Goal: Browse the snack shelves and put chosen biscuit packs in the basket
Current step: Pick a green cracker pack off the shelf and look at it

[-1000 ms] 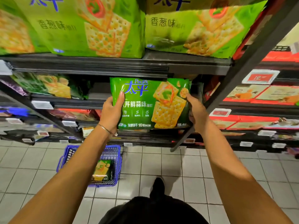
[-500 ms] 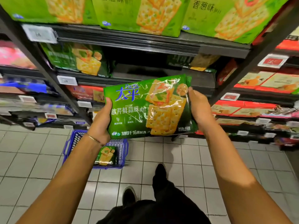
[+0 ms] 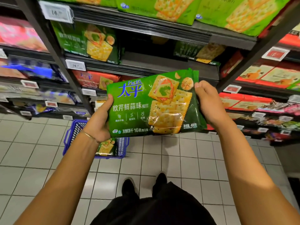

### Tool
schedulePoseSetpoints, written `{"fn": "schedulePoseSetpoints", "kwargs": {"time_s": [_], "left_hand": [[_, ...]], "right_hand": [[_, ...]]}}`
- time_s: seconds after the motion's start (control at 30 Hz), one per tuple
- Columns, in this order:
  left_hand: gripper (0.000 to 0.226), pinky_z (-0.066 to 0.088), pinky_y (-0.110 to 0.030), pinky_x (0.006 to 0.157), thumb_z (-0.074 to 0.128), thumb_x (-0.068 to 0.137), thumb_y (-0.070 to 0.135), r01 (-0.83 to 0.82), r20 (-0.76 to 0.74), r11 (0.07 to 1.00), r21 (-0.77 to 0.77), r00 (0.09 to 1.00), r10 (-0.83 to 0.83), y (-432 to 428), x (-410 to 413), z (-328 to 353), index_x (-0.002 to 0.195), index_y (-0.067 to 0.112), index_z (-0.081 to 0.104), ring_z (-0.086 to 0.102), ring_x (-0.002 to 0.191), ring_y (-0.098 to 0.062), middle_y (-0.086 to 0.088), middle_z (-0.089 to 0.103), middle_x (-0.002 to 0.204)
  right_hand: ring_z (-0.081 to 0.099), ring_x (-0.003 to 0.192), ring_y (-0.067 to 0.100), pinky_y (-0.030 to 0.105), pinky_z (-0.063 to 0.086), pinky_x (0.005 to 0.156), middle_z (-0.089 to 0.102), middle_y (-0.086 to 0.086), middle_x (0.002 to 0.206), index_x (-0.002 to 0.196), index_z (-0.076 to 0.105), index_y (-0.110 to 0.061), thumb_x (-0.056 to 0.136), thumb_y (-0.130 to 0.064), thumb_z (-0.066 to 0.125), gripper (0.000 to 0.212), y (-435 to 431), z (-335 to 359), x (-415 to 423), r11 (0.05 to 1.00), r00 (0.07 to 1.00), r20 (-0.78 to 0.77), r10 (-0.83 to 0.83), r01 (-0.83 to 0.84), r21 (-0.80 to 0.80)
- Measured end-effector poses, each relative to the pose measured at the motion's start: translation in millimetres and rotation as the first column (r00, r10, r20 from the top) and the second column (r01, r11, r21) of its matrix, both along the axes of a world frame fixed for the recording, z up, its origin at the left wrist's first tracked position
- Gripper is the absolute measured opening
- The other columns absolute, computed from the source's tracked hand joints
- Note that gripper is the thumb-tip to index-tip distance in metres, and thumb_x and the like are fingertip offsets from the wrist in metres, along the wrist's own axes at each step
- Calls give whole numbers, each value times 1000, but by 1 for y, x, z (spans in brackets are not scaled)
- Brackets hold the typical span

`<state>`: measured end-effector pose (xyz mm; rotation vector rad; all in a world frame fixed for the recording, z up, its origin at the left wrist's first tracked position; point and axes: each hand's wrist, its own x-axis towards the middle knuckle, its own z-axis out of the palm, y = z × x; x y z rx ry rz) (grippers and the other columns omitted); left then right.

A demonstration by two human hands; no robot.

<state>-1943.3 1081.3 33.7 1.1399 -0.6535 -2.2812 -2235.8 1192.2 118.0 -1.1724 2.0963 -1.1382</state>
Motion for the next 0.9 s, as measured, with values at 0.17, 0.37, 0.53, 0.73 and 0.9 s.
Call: {"fn": "schedulePoseSetpoints", "kwargs": {"time_s": [0.17,0.37,0.53,0.73,0.9], "left_hand": [[61,62,-46,82,45,96,65,73,-87,995,71,994,-66,1,10,10,114,19,80,73,109,-31,-13,74,124],[56,55,-52,101,60,94,54,66,-104,995,81,993,-57,12,-8,30,134,17,69,70,112,-33,-14,68,134],[66,63,-44,86,41,99,69,8,-165,1000,-29,986,-12,16,-24,51,120,18,77,73,111,-27,-8,74,125],[59,60,-39,87,35,106,60,-11,-123,970,-244,992,-19,18,-55,100,112,20,79,71,107,-25,-7,72,124],[72,63,-34,62,36,96,74,2,104,916,-401,994,43,30,-88,128,122,18,73,64,87,-29,-27,55,115]], "right_hand": [[43,67,15,28,37,64,45,-2,75,81,46,-18,109,-31,43,31,-12,11,-14,994,996,60,-65,60,89],[69,67,11,22,52,65,72,-3,74,90,66,-14,108,-35,51,31,-4,16,-30,992,872,478,-104,55,115],[77,104,27,39,64,80,78,7,116,111,81,-23,91,-64,66,48,16,12,-46,985,626,773,-105,-40,166],[76,73,25,31,60,56,78,7,89,96,80,-17,93,-50,65,36,30,-22,-48,975,380,909,-174,-63,213],[52,40,14,17,41,38,53,5,64,86,58,-15,105,-32,45,29,35,-43,-35,944,312,902,-300,-37,327]]}}
